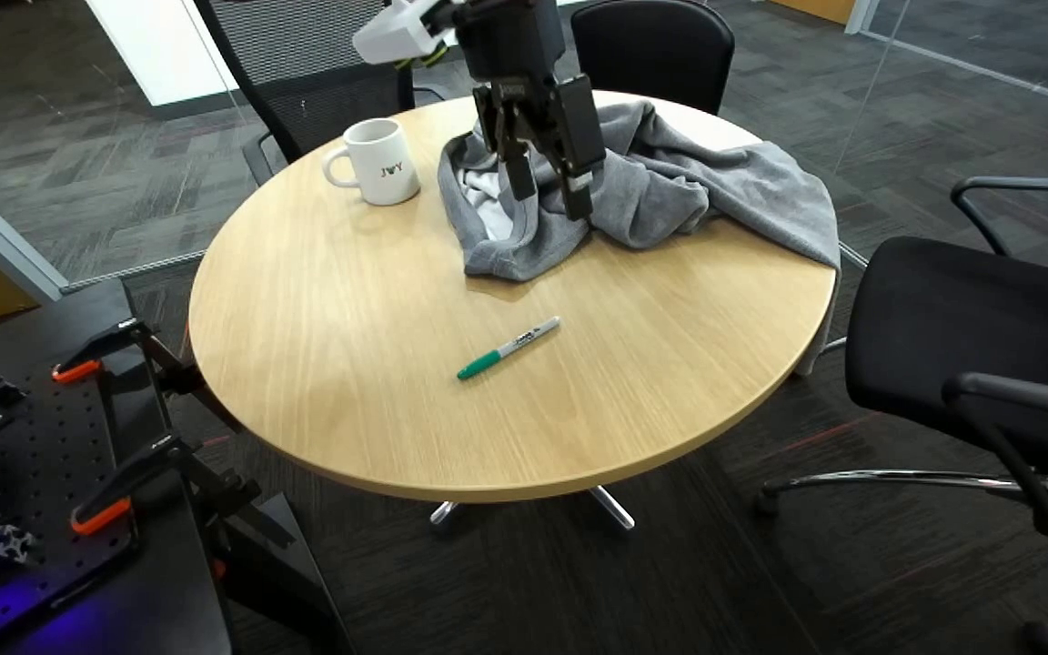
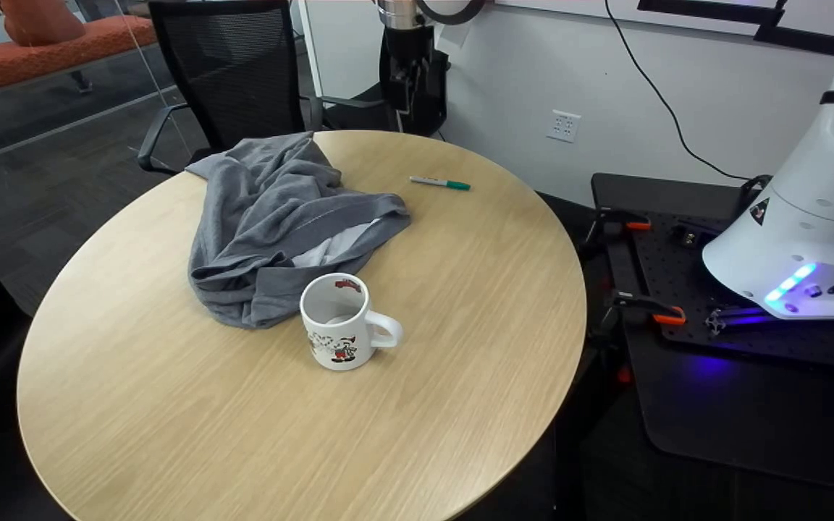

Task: Pick the marker from the cup and put it on the table

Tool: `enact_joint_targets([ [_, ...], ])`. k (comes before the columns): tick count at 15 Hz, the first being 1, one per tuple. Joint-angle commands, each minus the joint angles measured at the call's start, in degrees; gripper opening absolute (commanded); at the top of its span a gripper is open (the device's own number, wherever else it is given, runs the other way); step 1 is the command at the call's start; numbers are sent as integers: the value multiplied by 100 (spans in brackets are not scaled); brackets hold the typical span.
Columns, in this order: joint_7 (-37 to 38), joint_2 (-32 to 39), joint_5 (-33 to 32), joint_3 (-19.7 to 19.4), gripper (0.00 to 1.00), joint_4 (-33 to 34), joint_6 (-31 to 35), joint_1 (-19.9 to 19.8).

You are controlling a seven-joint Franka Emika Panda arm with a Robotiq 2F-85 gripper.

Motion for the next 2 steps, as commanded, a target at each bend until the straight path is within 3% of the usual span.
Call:
enact_joint_targets([
  [1, 32, -9, -60, 120, 100, 16, -26, -118],
  [2, 32, -9, -60, 120, 100, 13, -22, -118],
])
